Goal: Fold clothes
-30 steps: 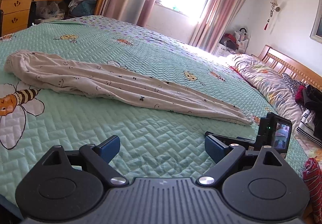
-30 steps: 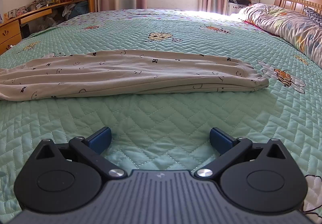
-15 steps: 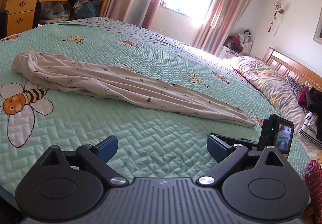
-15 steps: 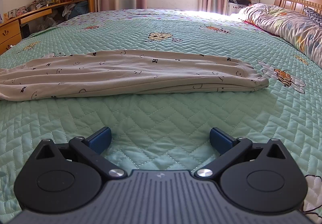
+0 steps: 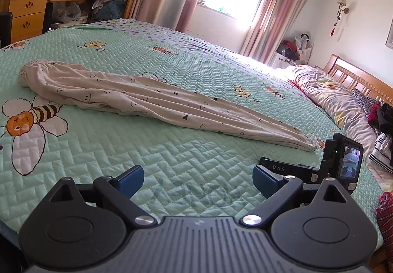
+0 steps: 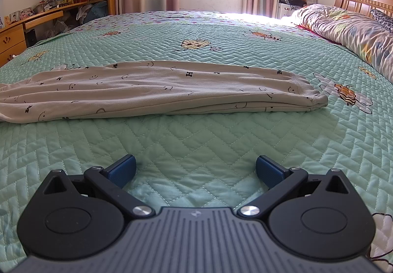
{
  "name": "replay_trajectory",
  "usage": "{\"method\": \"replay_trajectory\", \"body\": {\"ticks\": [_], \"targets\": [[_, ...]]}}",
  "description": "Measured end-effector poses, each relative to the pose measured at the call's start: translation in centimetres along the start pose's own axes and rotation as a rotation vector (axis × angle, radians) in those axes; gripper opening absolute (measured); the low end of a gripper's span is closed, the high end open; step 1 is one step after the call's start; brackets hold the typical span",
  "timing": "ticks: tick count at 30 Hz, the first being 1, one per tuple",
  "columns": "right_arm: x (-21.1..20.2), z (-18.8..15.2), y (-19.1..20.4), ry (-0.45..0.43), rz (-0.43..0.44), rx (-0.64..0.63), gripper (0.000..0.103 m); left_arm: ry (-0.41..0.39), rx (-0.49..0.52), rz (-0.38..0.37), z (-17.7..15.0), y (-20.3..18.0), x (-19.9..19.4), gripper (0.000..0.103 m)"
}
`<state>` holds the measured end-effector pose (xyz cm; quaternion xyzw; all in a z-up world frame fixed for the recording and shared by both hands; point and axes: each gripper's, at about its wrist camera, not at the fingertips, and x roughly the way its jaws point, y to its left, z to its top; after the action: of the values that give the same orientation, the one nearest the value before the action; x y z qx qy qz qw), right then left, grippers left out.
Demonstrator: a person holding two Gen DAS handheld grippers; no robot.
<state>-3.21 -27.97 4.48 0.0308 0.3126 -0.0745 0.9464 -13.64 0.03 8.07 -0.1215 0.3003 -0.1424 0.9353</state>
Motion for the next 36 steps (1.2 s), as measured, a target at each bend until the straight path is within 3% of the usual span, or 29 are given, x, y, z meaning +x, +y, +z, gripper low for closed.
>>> {"method": "replay_trajectory", "body": {"ticks": [25,36], "targets": [[0.0,0.0,0.0,0.000,0.000,0.000,0.103,0.016,0.022,0.049,-0.5,-0.1,0.7,0.096],[0.0,0.0,0.0,0.000,0.001,0.000,0.103,0.021,0.025,0.103,-0.2,0.8,0.9,0.096]]}}
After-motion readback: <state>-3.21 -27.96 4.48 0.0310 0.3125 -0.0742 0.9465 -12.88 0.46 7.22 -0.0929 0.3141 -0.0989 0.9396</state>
